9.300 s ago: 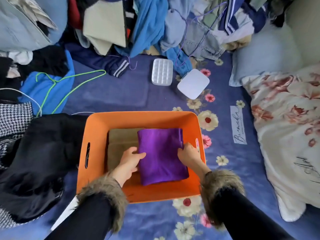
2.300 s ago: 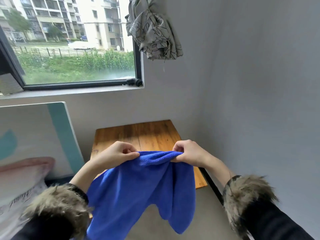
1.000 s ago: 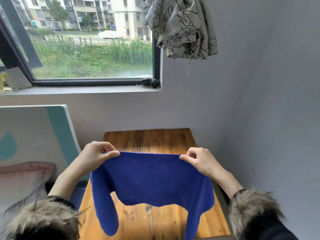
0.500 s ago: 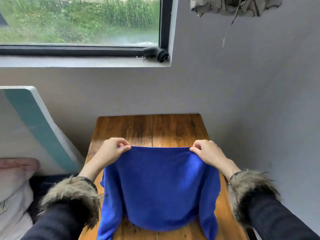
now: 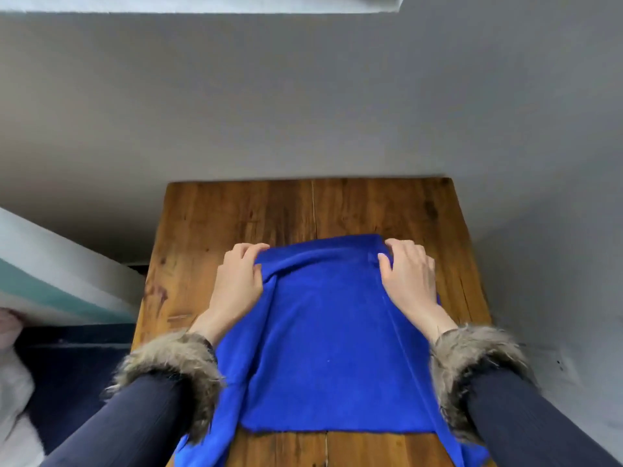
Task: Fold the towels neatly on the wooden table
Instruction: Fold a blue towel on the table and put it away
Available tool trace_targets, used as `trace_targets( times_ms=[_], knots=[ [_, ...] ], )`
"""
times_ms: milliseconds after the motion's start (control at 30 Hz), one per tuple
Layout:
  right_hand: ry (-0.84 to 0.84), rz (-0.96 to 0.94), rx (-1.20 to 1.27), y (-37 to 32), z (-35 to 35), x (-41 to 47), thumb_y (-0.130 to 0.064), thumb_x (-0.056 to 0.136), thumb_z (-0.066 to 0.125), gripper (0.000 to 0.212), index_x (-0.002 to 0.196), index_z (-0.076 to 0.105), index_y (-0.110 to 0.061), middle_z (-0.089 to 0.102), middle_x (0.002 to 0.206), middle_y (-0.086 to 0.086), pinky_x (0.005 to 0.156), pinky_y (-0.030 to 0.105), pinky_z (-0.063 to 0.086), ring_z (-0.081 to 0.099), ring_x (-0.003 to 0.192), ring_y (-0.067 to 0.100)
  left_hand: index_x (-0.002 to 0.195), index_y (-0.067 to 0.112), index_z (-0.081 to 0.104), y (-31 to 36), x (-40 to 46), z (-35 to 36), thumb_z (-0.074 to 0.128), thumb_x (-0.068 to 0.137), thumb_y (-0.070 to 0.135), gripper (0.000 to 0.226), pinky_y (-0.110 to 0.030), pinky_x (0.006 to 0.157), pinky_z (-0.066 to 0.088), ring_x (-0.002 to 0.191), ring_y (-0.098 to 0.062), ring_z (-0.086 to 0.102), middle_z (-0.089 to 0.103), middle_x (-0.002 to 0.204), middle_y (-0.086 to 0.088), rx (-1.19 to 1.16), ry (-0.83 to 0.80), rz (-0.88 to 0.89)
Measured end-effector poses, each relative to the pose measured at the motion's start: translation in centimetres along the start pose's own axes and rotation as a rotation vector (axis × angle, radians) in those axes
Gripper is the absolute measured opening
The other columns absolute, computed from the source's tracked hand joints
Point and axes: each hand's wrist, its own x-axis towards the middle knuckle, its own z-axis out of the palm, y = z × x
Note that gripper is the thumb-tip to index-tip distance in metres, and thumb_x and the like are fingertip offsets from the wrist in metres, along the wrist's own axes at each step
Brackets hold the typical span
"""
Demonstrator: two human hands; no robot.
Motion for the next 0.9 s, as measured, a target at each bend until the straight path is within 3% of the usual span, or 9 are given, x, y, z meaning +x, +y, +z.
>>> trace_targets(
  times_ms=[100, 167, 233, 333, 533, 600, 700, 833, 900],
  knots=[
    [-0.102, -0.14, 0.003, -1.8, 4.9, -3.0, -0.031, 0.086, 0.044, 0.041, 0.112, 0.064, -0.007, 0.064, 0.115, 0.013, 0.09, 0.047, 0.047, 0.06, 0.108, 0.033, 0.128, 0.008, 0.05, -3.6, -3.6, 2.6, 0.048, 0.085, -0.004, 0.044, -0.043, 0.097, 0.036, 0.121, -0.031, 0.044, 0.049, 0.13, -0.011, -0.01, 0.004, -0.112],
    [-0.212, -0.174, -0.043, -3.0, 7.7, -4.9, -0.037, 0.082, 0.047, 0.046, 0.117, 0.063, -0.011, 0.061, 0.124, 0.013, 0.093, 0.054, 0.045, 0.057, 0.116, 0.032, 0.129, 0.006, 0.049, -5.6, -5.7, 3.6, 0.048, 0.085, -0.005, 0.045, -0.043, 0.099, 0.036, 0.123, -0.032, 0.043, 0.048, 0.131, -0.013, -0.009, 0.031, -0.204],
    [-0.265, -0.213, -0.114, -3.5, 9.9, -6.4, -0.044, 0.078, 0.049, 0.055, 0.125, 0.058, -0.017, 0.054, 0.134, 0.011, 0.099, 0.059, 0.037, 0.048, 0.127, 0.031, 0.13, 0.005, 0.048, -7.1, -7.1, 4.1, 0.046, 0.087, -0.004, 0.044, -0.044, 0.1, 0.035, 0.124, -0.032, 0.043, 0.047, 0.133, -0.014, 0.002, 0.056, -0.288],
    [-0.276, -0.29, -0.2, -3.1, 11.8, -7.6, -0.054, 0.081, 0.035, 0.064, 0.137, 0.045, -0.024, 0.039, 0.147, 0.01, 0.107, 0.061, 0.016, 0.025, 0.138, 0.029, 0.128, 0.003, 0.05, -8.7, -8.4, 4.0, 0.046, 0.086, -0.008, 0.044, -0.043, 0.099, 0.036, 0.118, -0.034, 0.047, 0.05, 0.129, -0.015, -0.005, 0.103, -0.331],
    [-0.265, -0.34, -0.227, -1.6, 12.2, -8.4, -0.058, 0.085, 0.029, 0.066, 0.143, 0.033, -0.027, 0.025, 0.154, 0.006, 0.109, 0.06, 0.009, 0.015, 0.143, 0.027, 0.121, 0.001, 0.055, -8.0, -11.7, 5.0, 0.065, 0.082, 0.004, 0.04, -0.031, 0.088, 0.037, 0.099, -0.032, 0.054, 0.056, 0.103, -0.015, -0.026, 0.141, -0.378],
    [-0.267, -0.357, -0.226, -1.0, 11.9, -8.7, -0.059, 0.084, 0.03, 0.067, 0.143, 0.03, -0.028, 0.024, 0.154, 0.004, 0.11, 0.059, 0.009, 0.008, 0.145, 0.024, 0.111, 0.003, 0.059, -6.9, -12.6, 5.2, 0.065, 0.078, -0.003, 0.034, -0.028, 0.082, 0.037, 0.094, -0.032, 0.057, 0.057, 0.097, -0.013, -0.066, 0.198, -0.378],
    [-0.267, -0.396, -0.237, 0.4, 11.2, -9.3, -0.06, 0.083, 0.031, 0.068, 0.143, 0.029, -0.03, 0.023, 0.154, 0.002, 0.111, 0.057, 0.009, -0.007, 0.145, 0.017, 0.101, 0.008, 0.061, -5.5, -13.3, 4.8, 0.061, 0.07, -0.011, 0.037, -0.034, 0.068, 0.042, 0.085, -0.026, 0.053, 0.056, 0.089, -0.008, 0.058, 0.271, -0.323],
    [-0.279, -0.341, -0.211, 0.2, 10.4, -10.3, -0.055, 0.082, 0.033, 0.065, 0.139, 0.039, -0.026, 0.027, 0.153, 0.004, 0.109, 0.058, 0.012, 0.008, 0.144, 0.022, 0.1, 0.014, 0.062, -3.9, -13.7, 5.1, 0.048, 0.082, 0.025, 0.026, -0.029, 0.066, 0.039, 0.08, -0.019, 0.049, 0.055, 0.085, -0.002, 0.126, 0.085, -0.064],
    [-0.267, -0.282, -0.18, -1.1, 10.2, -10.6, -0.051, 0.082, 0.033, 0.062, 0.134, 0.048, -0.02, 0.033, 0.15, 0.008, 0.107, 0.061, 0.021, 0.016, 0.14, 0.024, 0.098, 0.017, 0.063, -3.8, -13.8, 5.2, 0.042, 0.087, 0.037, 0.031, -0.027, 0.065, 0.043, 0.082, -0.015, 0.051, 0.055, 0.086, 0.002, 0.038, 0.005, -0.071]
  ],
)
